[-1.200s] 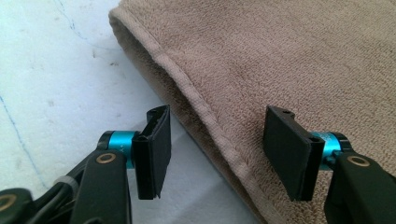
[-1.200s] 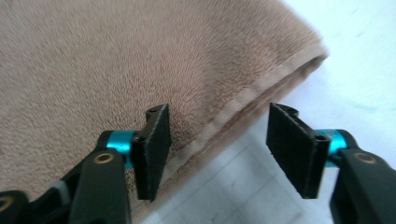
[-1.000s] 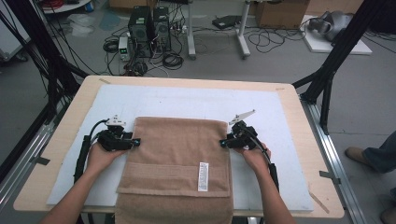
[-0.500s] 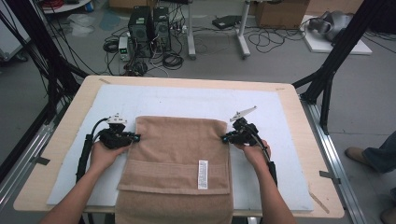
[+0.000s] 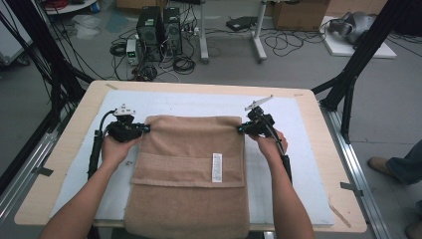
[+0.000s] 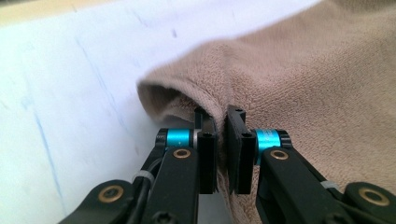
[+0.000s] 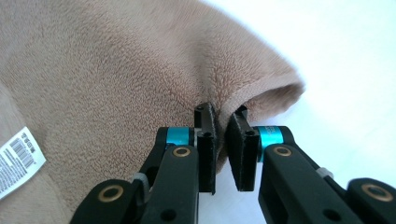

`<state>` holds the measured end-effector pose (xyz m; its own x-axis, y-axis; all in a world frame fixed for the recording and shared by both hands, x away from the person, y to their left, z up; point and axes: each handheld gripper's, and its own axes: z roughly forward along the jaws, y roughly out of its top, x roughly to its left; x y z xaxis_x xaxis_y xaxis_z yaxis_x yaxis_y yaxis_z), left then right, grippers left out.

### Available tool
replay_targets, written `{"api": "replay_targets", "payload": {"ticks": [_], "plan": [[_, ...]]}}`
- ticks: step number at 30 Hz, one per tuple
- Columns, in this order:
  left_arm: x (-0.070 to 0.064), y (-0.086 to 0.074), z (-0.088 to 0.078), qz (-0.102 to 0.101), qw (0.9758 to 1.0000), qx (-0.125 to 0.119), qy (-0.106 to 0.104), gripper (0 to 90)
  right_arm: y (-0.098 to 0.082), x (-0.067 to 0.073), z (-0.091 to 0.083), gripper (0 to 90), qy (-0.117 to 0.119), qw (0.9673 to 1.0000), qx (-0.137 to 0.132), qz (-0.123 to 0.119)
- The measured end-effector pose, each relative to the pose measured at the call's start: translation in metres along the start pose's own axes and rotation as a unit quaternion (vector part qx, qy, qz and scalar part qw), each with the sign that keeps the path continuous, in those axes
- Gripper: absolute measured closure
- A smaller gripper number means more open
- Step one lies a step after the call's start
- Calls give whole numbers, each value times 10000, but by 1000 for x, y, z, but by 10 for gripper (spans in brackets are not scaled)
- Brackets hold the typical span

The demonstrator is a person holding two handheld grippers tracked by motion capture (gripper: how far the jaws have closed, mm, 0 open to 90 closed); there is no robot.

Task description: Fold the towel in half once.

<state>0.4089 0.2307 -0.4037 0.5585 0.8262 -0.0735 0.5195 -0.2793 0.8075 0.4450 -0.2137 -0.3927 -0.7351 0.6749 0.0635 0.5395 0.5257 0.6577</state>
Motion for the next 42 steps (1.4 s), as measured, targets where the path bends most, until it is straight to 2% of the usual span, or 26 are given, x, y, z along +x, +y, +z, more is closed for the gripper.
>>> {"api": "replay_targets", "payload": {"ticks": [3, 7, 8, 9, 10, 11, 12, 13, 14, 16, 17, 19, 21, 24, 27, 30, 32, 36, 38, 40, 42], "plan": [[3, 16, 0, 21, 9999, -121, 84, 837, 14, -5, -8, 829, -98, 9999, -67, -41], [7, 36, -3, -5, 9988, -472, 128, 836, 29, -11, -23, 829, -274, 9990, -340, -106], [8, 38, -1, -7, 9989, -444, 122, 832, 30, -13, -24, 820, -310, 9986, -424, -75], [10, 37, 4, -69, 9993, -310, 201, 803, 29, -17, -23, 753, -339, 9984, -445, 23], [11, 36, 7, -87, 9993, -139, 329, 735, 26, -20, -19, 646, -477, 9981, -383, 100], [15, 33, 9, -145, 9993, 2, 332, 667, 23, -23, -15, 607, -506, 9980, -271, 276], [17, 29, 9, -238, 9993, 79, 290, 620, 18, -26, -12, 590, -350, 9983, -247, 398], [19, 26, 8, -269, 9992, 112, 261, 589, 14, -25, -11, 576, -365, 9983, -235, 395], [20, 21, 5, -234, 9994, 97, 238, 573, 10, -23, -10, 550, -345, 9986, -179, 348], [20, 15, -1, -248, 9996, 27, 147, 567, 6, -21, -10, 511, -111, 9990, 25, 421], [19, 12, -3, -260, 9996, 2, 95, 556, 6, -18, -12, 509, -106, 9992, 62, 375], [17, 9, -9, -132, 9998, 122, -33, 536, 3, -9, -20, 505, -103, 9995, -217, 182], [12, 5, -17, 1, 10000, -35, -87, 523, 2, 0, -26, 489, -21, 9995, -313, 81], [4, -1, -27, 143, 9997, -94, -191, 503, -2, 13, -34, 477, 57, 9990, -432, -124], [-4, -10, -36, 305, 9989, -149, -309, 492, -9, 26, -41, 468, 172, 9978, -579, -262], [-13, -20, -42, 458, 9981, -103, -400, 483, -19, 36, -45, 461, 276, 9968, -693, -298], [-19, -29, -45, 505, 9976, -46, -478, 481, -27, 43, -46, 459, 284, 9969, -661, -305], [-29, -45, -48, 593, 9967, -86, -539, 476, -42, 53, -42, 465, 361, 9970, -619, -301], [-33, -52, -47, 648, 9962, 43, -585, 479, -48, 59, -39, 480, 433, 9965, -645, -307], [-37, -59, -46, 728, 9955, 83, -596, 486, -53, 65, -34, 484, 426, 9971, -460, -443], [-39, -65, -44, 712, 9949, 106, -703, 514, -58, 68, -27, 501, 476, 9970, -388, -481]]}}
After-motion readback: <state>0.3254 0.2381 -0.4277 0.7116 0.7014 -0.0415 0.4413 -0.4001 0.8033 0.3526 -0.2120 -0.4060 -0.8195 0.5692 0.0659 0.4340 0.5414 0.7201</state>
